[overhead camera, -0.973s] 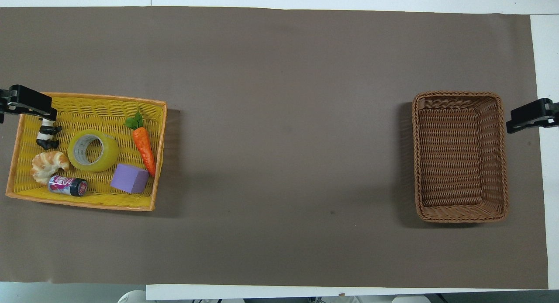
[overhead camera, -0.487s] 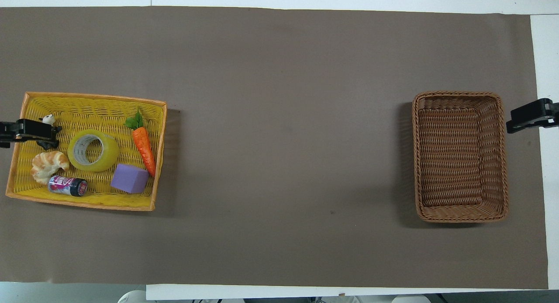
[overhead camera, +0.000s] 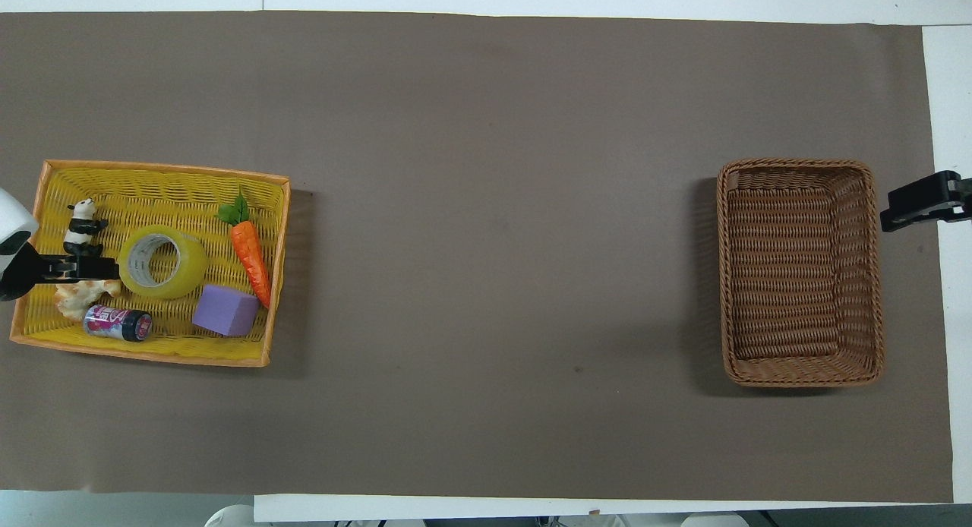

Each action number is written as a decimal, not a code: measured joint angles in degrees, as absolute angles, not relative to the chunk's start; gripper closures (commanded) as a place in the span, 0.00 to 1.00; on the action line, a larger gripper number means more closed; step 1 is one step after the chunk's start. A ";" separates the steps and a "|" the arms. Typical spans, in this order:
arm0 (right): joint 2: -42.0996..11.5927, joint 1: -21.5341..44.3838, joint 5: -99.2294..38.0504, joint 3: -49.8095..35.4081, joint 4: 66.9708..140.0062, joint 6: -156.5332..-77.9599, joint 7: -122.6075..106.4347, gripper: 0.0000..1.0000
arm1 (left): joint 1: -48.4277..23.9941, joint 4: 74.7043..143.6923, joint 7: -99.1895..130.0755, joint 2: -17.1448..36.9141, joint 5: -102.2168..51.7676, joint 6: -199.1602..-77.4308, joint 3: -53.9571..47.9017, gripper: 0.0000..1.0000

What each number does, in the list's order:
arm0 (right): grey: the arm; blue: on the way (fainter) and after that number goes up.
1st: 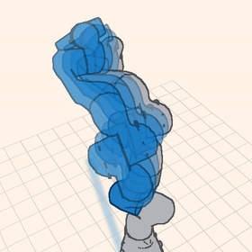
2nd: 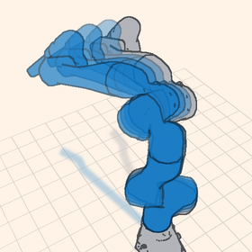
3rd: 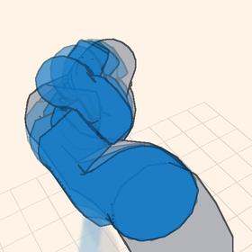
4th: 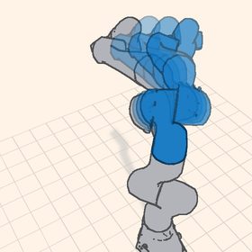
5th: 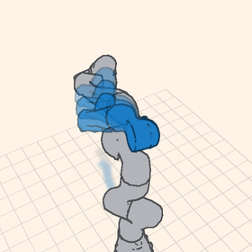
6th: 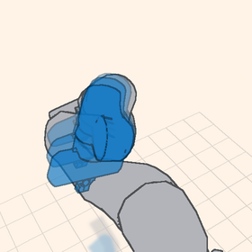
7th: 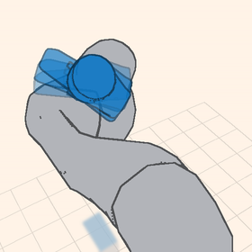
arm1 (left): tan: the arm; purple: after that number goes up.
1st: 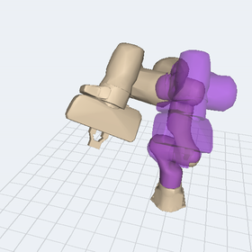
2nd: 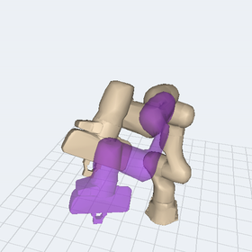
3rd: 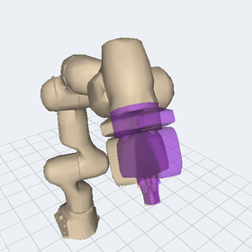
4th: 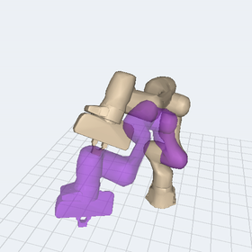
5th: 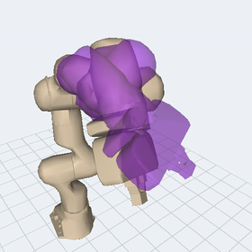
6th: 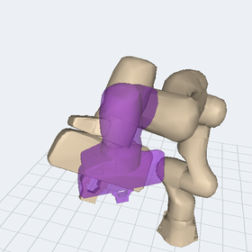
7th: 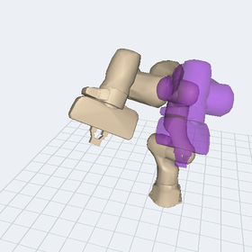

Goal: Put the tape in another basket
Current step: 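Lower the left gripper into the yellow tray and grasp the tape roll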

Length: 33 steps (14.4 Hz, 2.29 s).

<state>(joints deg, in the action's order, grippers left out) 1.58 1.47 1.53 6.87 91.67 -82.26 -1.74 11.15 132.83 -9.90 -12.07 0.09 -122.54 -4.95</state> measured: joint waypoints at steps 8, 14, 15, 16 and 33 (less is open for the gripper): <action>1.58 1.47 1.53 6.87 91.67 -82.26 -1.74 0.01 | 11.50 133.02 -10.26 -4.85 0.09 -129.57 -5.05 0.26; 1.58 1.47 1.53 6.87 91.67 -82.26 -1.74 0.01 | 11.50 133.86 -10.30 -3.16 0.10 -129.95 -5.16 0.31; 1.58 1.47 1.53 6.87 91.67 -82.26 -1.74 0.01 | 11.50 134.02 -10.31 -2.85 0.10 -130.46 -5.17 0.31; 1.58 1.47 1.53 6.87 91.67 -82.26 -1.74 0.01 | 11.50 134.27 -10.31 -2.54 0.10 -131.17 -5.17 0.31; 1.58 1.47 1.53 6.87 91.67 -82.26 -1.74 0.01 | 11.47 136.98 -10.31 -1.33 0.10 -134.70 -5.68 0.34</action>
<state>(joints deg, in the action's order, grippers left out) 1.58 1.47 1.53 6.87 91.67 -82.26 -1.74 11.47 136.98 -10.31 -1.33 0.10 -134.70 -5.68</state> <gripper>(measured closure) 0.004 0.339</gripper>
